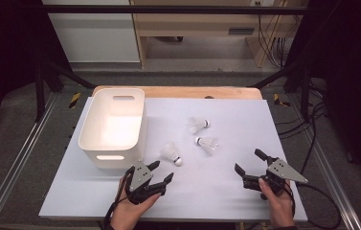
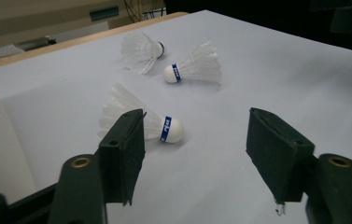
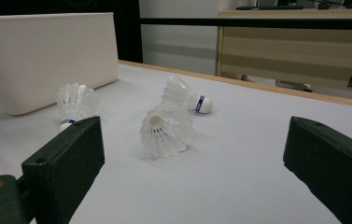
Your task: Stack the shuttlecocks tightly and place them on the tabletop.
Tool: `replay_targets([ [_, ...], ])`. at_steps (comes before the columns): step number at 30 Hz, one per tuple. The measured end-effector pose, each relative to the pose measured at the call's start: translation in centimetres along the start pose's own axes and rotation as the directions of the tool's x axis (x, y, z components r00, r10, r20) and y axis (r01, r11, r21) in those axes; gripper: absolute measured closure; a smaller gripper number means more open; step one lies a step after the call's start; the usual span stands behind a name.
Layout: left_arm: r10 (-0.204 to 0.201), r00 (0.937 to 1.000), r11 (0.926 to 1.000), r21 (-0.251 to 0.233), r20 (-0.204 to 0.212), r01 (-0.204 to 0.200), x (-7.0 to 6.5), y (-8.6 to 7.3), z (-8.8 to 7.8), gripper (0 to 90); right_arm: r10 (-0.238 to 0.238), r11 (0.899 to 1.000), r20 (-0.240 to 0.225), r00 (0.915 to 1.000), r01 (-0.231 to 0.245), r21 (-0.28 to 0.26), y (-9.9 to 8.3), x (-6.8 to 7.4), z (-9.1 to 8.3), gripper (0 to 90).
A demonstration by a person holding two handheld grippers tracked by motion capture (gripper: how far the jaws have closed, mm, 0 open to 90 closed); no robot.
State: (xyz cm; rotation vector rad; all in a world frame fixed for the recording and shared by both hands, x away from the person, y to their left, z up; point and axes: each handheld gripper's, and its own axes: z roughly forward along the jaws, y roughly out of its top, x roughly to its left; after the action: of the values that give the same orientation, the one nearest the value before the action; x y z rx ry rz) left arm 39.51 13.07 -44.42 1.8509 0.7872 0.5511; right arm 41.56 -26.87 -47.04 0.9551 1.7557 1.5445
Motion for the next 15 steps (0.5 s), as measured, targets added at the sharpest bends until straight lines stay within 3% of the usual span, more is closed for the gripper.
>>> replay_targets([
  [8,-0.037,0.9983,0.9976,0.057,-0.045,0.040,0.1,-0.2,0.7,58.3,0.001,1.000,0.003,1.0000,-0.001,-0.001,0.0,0.0,0.0,5.3],
  [10,-0.044,0.9970,0.9959,0.077,-0.063,0.049,0.2,-0.3,0.9,66.8,0.000,1.000,0.002,1.0000,0.000,-0.001,0.0,0.0,0.0,5.3],
  [11,-0.067,0.9952,0.9923,0.099,-0.071,0.074,0.3,-0.3,1.1,70.1,-0.003,1.000,0.003,1.0000,0.003,0.002,0.0,0.0,0.0,5.3],
  [14,-0.089,0.9933,0.9876,0.123,-0.074,0.097,0.5,-0.3,1.3,76.1,0.004,1.000,0.001,1.0000,-0.004,-0.001,0.0,0.1,0.0,5.3],
  [15,-0.118,0.9905,0.9812,0.145,-0.071,0.127,0.7,-0.3,1.7,82.4,0.005,1.000,0.001,1.0000,-0.005,0.000,0.0,0.0,0.0,5.3],
])
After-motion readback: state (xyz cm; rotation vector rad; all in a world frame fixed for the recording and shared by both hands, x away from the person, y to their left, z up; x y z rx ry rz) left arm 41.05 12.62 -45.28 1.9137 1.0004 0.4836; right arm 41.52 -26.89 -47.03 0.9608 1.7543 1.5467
